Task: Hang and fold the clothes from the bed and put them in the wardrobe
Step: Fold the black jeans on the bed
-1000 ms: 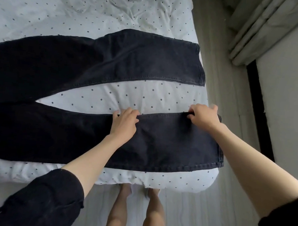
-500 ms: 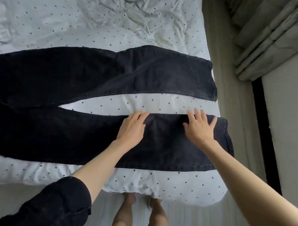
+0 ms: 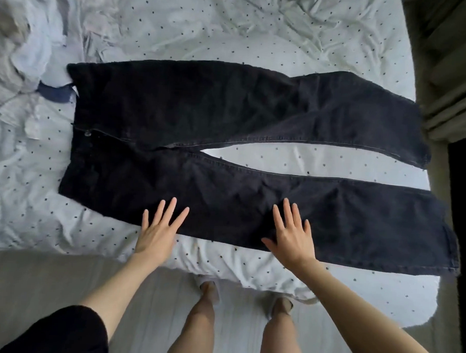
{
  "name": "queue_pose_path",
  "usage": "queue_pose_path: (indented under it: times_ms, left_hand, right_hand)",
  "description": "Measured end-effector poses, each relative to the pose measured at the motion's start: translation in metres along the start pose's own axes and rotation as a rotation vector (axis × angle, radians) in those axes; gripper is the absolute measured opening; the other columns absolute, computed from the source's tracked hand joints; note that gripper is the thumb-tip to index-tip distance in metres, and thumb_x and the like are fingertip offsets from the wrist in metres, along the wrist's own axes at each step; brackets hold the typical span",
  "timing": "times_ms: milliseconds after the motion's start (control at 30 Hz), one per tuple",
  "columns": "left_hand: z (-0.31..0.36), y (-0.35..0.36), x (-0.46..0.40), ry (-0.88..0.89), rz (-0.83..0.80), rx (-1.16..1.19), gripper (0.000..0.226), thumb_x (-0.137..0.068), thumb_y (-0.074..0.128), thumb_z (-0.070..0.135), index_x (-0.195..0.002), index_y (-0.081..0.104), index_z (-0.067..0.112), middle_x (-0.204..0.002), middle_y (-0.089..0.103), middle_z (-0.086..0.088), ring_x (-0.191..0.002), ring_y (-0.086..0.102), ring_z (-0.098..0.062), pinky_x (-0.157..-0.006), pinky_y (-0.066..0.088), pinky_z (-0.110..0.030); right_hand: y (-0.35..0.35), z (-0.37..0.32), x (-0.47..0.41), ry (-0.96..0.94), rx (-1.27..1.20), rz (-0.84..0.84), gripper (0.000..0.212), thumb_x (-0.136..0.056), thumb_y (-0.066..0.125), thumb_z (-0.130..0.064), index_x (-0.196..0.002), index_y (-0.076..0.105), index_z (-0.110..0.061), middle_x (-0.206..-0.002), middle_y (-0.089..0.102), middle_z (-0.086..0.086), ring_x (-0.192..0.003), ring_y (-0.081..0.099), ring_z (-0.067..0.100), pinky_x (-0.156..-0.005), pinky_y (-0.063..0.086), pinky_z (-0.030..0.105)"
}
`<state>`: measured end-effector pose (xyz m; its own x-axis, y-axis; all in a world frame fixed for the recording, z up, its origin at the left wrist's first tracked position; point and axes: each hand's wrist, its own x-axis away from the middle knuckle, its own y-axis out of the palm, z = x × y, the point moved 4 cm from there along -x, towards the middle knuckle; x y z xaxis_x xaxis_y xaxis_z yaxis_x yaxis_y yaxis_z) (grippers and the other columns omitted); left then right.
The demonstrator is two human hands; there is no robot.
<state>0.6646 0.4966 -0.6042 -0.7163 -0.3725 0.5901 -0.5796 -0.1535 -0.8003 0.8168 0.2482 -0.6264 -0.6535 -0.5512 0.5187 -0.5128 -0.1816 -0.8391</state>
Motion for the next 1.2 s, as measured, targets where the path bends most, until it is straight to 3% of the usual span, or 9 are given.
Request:
queue_pose_path:
  times_ms: [167,300,367,500,600,700,800,1033,1200]
  left_hand:
    - [-0.029,0.019,-0.018,0.113,0.137,-0.035,0.1,-0.087,0.053,0.0,-0.144,-0.022,0.032,-0.151,-0.032,-0.004,-0.144,-0.016,-0.028,-0.115,0.001,-0.053]
    - [-0.035,0.038,-0.026,0.185,0.296,-0.076,0.11,-0.068,0.06,-0.015,-0.148,-0.003,0.028,-0.159,0.001,-0.008,-0.145,0.007,-0.031,-0.113,0.01,-0.056]
    - [-0.038,0.037,-0.026,0.2,0.374,-0.085,0.11,-0.06,0.057,-0.022,-0.148,0.01,0.024,-0.157,0.016,-0.007,-0.143,0.019,-0.03,-0.112,0.016,-0.056]
    - [-0.049,0.028,-0.02,0.196,0.414,-0.022,0.1,-0.057,0.057,-0.026,-0.145,0.033,0.016,-0.151,0.033,-0.009,-0.138,0.032,-0.03,-0.108,0.025,-0.059]
    - [-0.06,0.012,-0.013,0.192,0.466,0.076,0.08,-0.055,0.068,-0.021,-0.129,0.056,0.005,-0.132,0.056,-0.015,-0.122,0.053,-0.035,-0.1,0.037,-0.057]
    - [-0.076,-0.022,-0.007,0.205,0.559,0.146,0.053,-0.057,0.068,-0.022,-0.105,0.068,-0.001,-0.098,0.069,-0.016,-0.09,0.067,-0.036,-0.083,0.05,-0.051]
    - [-0.09,-0.066,-0.01,0.184,0.609,0.172,0.037,-0.064,0.068,-0.019,-0.097,0.069,0.0,-0.081,0.068,-0.014,-0.073,0.064,-0.034,-0.068,0.05,-0.044]
    - [-0.089,-0.179,-0.051,0.041,0.811,0.198,0.034,-0.069,0.059,-0.017,-0.095,0.068,0.003,-0.08,0.065,-0.015,-0.076,0.06,-0.035,-0.073,0.042,-0.046]
    - [-0.09,-0.236,-0.107,-0.101,0.853,0.231,0.03,-0.077,0.054,-0.013,-0.099,0.067,0.003,-0.086,0.065,-0.017,-0.082,0.058,-0.037,-0.077,0.036,-0.046]
  right_hand:
    - [0.02,-0.02,-0.009,0.102,0.137,0.053,0.112,-0.074,0.047,-0.077,-0.151,-0.007,-0.015,-0.158,-0.014,0.01,-0.145,-0.011,0.031,-0.109,0.013,0.062]
    - [0.035,-0.026,-0.007,0.163,0.219,0.031,0.116,-0.075,0.056,-0.069,-0.149,-0.014,-0.015,-0.157,-0.015,0.011,-0.145,-0.011,0.031,-0.108,0.014,0.063]
    - [0.032,-0.022,-0.003,0.153,0.269,0.028,0.107,-0.081,0.062,-0.049,-0.148,-0.016,-0.016,-0.158,-0.012,0.011,-0.145,-0.008,0.031,-0.107,0.016,0.063]
    - [0.022,-0.012,0.016,0.203,0.245,0.066,0.086,-0.082,0.055,-0.001,-0.15,0.005,-0.015,-0.158,0.007,0.014,-0.144,0.012,0.034,-0.104,0.026,0.059]
    - [0.007,0.0,0.03,0.295,0.137,0.159,0.069,-0.075,0.057,0.012,-0.141,0.04,-0.001,-0.14,0.044,0.025,-0.121,0.049,0.042,-0.09,0.043,0.055]
    - [-0.025,0.01,0.036,0.381,0.122,0.161,0.034,-0.074,0.052,0.011,-0.106,0.058,0.002,-0.093,0.064,0.021,-0.085,0.059,0.038,-0.067,0.047,0.041]
    - [-0.063,0.022,0.037,0.46,0.127,0.15,0.017,-0.079,0.049,0.005,-0.083,0.043,-0.01,-0.085,0.062,0.012,-0.082,0.055,0.032,-0.062,0.03,0.032]
    - [-0.165,0.057,0.003,0.538,-0.009,0.431,0.016,-0.083,0.045,0.006,-0.097,0.049,-0.001,-0.101,0.057,0.02,-0.093,0.054,0.038,-0.067,0.037,0.04]
    - [-0.24,0.082,-0.074,0.482,-0.049,0.495,0.024,-0.083,0.044,0.003,-0.106,0.051,-0.002,-0.108,0.057,0.02,-0.103,0.051,0.038,-0.073,0.037,0.041]
